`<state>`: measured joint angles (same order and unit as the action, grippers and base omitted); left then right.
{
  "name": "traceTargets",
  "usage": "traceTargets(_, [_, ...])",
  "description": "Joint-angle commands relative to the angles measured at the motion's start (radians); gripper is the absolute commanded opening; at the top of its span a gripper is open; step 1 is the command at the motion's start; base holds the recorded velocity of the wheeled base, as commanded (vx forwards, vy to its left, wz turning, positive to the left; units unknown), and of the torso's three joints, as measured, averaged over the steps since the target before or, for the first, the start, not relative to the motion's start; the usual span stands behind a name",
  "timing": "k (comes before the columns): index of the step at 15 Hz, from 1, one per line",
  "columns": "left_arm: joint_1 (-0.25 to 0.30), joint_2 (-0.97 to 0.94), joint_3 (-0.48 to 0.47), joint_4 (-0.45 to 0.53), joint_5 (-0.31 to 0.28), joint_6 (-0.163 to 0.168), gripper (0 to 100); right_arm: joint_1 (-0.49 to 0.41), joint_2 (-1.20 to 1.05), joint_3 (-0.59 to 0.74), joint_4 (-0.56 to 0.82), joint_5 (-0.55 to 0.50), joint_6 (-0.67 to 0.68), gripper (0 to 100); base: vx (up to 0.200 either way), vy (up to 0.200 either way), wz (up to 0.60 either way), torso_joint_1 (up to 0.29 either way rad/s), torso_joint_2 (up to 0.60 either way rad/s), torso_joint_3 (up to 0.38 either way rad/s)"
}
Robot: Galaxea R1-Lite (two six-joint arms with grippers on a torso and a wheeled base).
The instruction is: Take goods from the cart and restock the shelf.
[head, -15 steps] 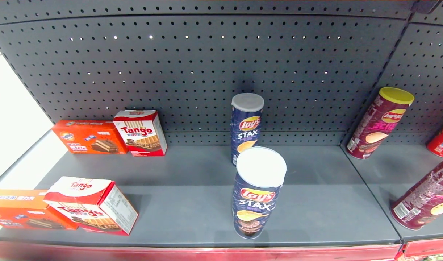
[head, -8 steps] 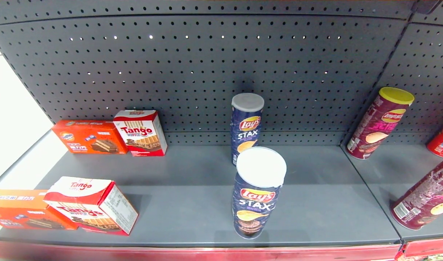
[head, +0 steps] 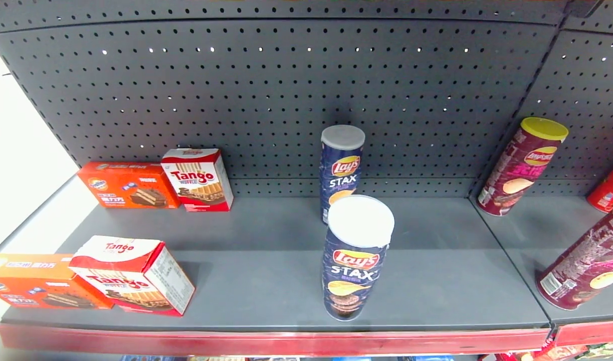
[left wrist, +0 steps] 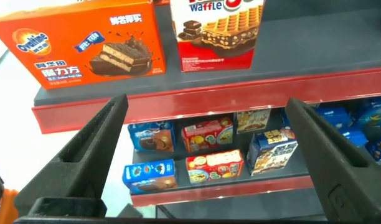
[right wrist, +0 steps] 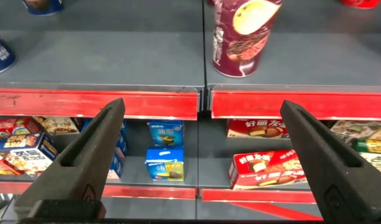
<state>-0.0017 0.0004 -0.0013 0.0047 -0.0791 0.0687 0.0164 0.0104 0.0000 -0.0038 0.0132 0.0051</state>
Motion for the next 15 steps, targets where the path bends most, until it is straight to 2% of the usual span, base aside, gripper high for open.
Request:
traceTargets(1, [0.000,0.000,0.000,0.000,0.001,0.000,100,0.000,0.002,0.000,-0.001,0.001,0.001,100,0.000,0.000,0.00,0.000,0.00,0.000])
traceTargets(2, [0.000,0.000,0.000,0.000,0.002,-0.009,100,0.000,0.002,0.000,-0.001,0.001,0.001,100,0.000,0.000,0.00,0.000,0.00,0.000])
traceTargets(15, [0.000,0.000,0.000,0.000,-0.001,0.000,100,0.000,0.002,0.000,-0.001,0.001,-0.001,100,0.000,0.000,0.00,0.000,0.00,0.000])
